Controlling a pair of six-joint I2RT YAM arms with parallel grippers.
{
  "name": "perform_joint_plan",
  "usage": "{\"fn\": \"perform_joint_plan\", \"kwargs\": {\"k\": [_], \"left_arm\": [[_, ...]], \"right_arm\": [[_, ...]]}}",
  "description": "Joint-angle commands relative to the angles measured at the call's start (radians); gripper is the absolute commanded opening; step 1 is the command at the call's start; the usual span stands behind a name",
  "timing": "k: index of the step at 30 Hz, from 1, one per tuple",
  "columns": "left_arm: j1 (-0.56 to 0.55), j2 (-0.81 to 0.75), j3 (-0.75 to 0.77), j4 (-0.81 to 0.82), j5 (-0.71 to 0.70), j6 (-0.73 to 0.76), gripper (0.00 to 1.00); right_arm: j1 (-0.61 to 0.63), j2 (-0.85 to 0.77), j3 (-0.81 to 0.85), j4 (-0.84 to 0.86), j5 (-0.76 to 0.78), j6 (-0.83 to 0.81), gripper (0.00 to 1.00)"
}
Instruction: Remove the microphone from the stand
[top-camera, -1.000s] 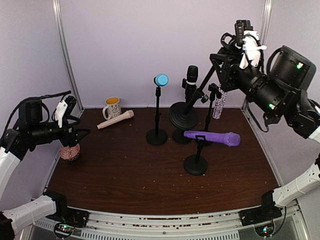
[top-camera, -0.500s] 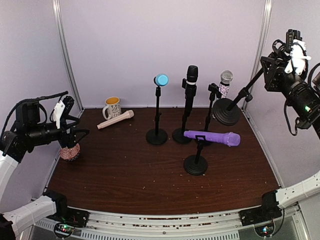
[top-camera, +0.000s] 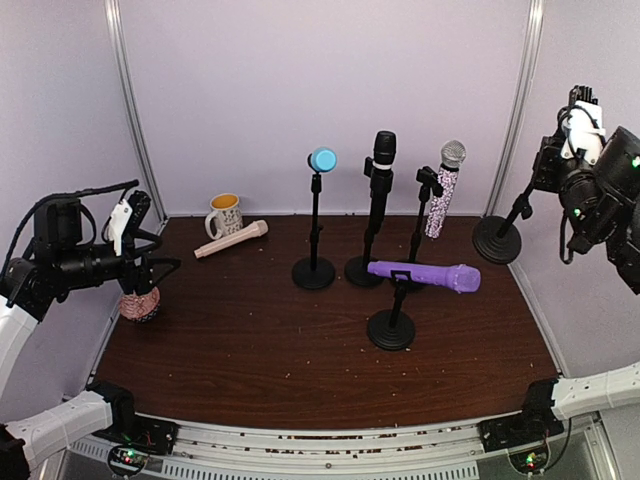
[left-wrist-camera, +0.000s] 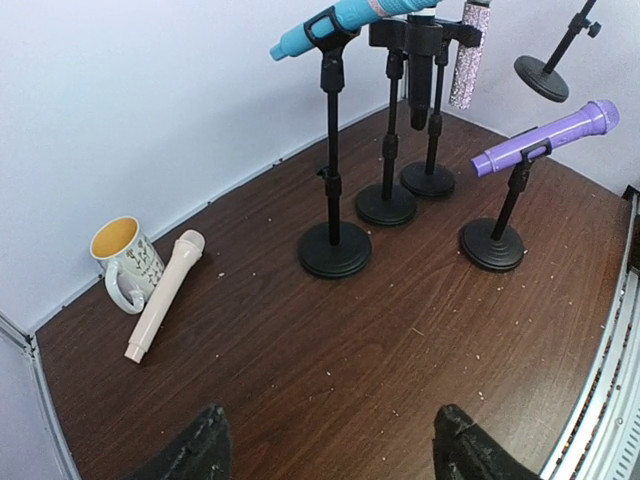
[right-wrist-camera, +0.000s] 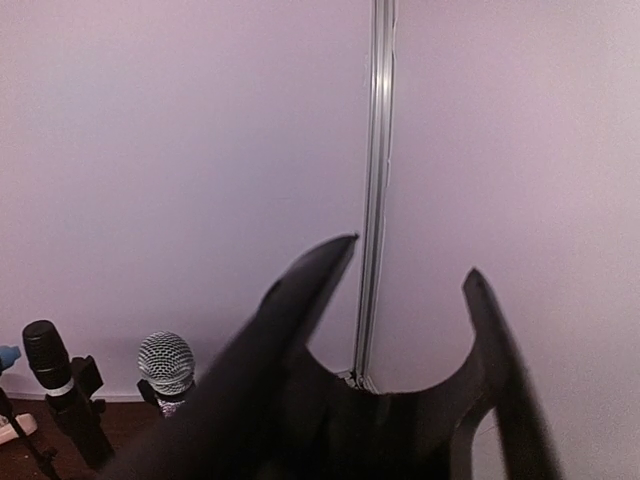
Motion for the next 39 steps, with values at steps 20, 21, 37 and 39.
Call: {"fn": "perform_joint_plan", "kwargs": {"k": [20, 21, 37, 39], "left_arm": [[0.008, 0.116, 0.088, -0.016, 0.027, 0.033, 0.71], [0.008, 0.122, 0.092, -0.018, 0.026, 0.036, 0.71], [0.007, 0.170, 0.125, -0.039, 0.015, 0.052, 0.71], [0.008, 0.169, 0.126, -0.039, 0.015, 0.052, 0.72]], "right_arm": [[-0.716, 0.494, -0.094, 0.244, -0.639, 0.313, 0.00], [-0.727, 0.521, -0.087, 0.259, -0.649, 0.314, 0.00], [-0.801, 0.669, -0.121, 0.405, -0.787, 0.344, 0.46], [-0.801, 0.653, -0.125, 0.366, -0.793, 0.358, 0.77]]}}
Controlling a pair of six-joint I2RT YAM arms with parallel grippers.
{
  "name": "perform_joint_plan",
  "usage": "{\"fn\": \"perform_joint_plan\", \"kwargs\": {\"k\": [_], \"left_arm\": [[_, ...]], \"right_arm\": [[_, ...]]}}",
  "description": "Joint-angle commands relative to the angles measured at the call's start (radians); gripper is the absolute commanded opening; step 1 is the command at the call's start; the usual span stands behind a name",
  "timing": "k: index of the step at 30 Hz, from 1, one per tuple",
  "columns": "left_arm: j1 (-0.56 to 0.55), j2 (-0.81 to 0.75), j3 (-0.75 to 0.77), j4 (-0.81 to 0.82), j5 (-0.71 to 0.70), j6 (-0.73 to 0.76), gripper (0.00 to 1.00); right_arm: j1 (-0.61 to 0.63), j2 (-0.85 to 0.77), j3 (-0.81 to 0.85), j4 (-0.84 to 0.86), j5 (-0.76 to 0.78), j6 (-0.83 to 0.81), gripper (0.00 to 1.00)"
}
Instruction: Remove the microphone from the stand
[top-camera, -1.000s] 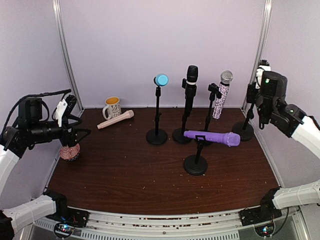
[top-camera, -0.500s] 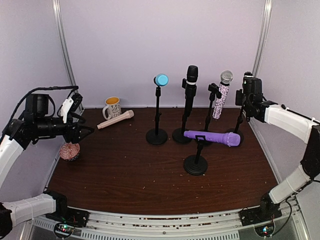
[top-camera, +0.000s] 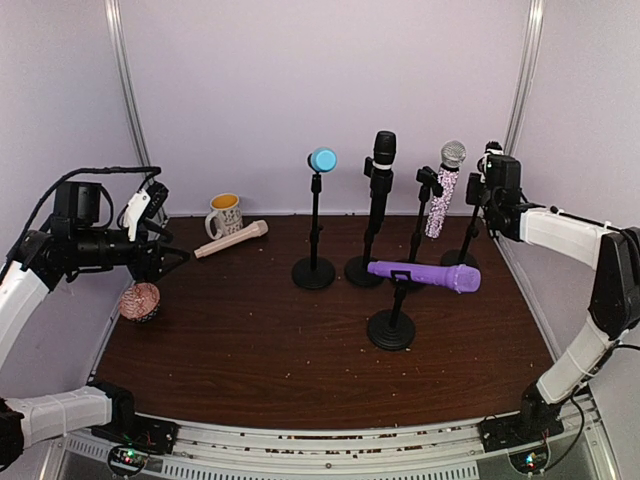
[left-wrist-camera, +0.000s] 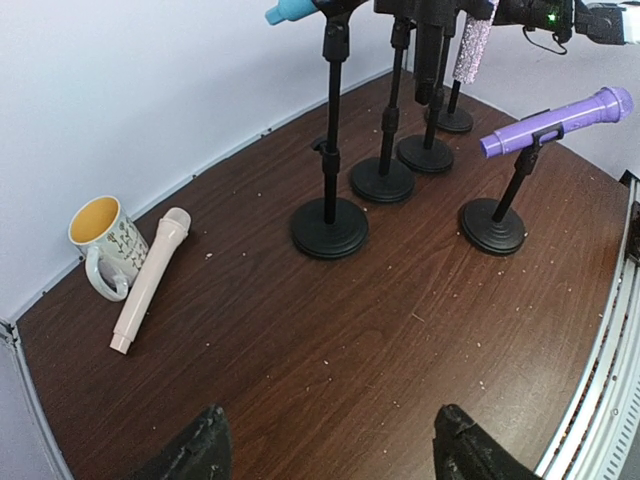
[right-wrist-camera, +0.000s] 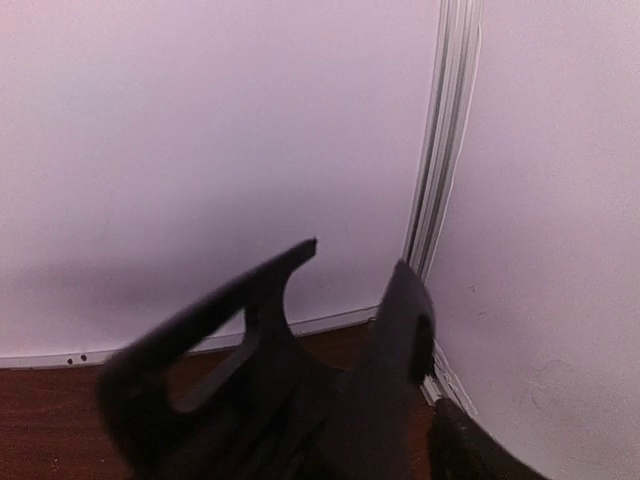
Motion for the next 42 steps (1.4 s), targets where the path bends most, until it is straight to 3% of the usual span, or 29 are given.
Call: {"fn": "perform_joint_plan", "kwargs": {"k": [1, 4, 9, 14, 21, 27, 35, 42], "left_arm": [[0.008, -0.003, 0.029, 0.009, 0.005, 0.015, 0.72], [0.008, -0.004, 0.033, 0.009, 0.008, 0.015, 0.72], [0.007, -0.010, 0.034, -0.006, 0.012, 0.015, 0.72], [0.007, -0.023, 0.028, -0.013, 0.024, 0.009, 0.72], [0.007, -0.023, 0.044, -0.023, 0.008, -0.004, 0.72], [0.009, 0.029, 0.050, -0.065, 0.008, -0.011, 0.73], [0.020, 0.089, 0.081, -0.087, 0.030, -0.027, 0.74], [0.020, 0.092, 0.081, -0.101, 0.051, -0.013, 0.75]], "right_arm": [[-0.006, -0.041, -0.017, 0.028, -0.039, 0.043, 0.85], [-0.006, -0.090, -0.037, -0.007, -0.053, 0.055, 0.91], [-0.006, -0.192, -0.057, -0.086, -0.060, 0.097, 0.92], [-0.006, -0.286, -0.038, -0.180, -0.089, 0.139, 0.89], [-0.004, -0.278, 0.068, -0.319, -0.135, 0.182, 0.83], [0.106, -0.391, -0.030, -0.319, -0.128, 0.228, 0.90], [0.259, -0.622, -0.249, -0.384, -0.077, 0.313, 0.91], [0.299, -0.845, -0.338, -0.483, -0.187, 0.348, 0.94]]}}
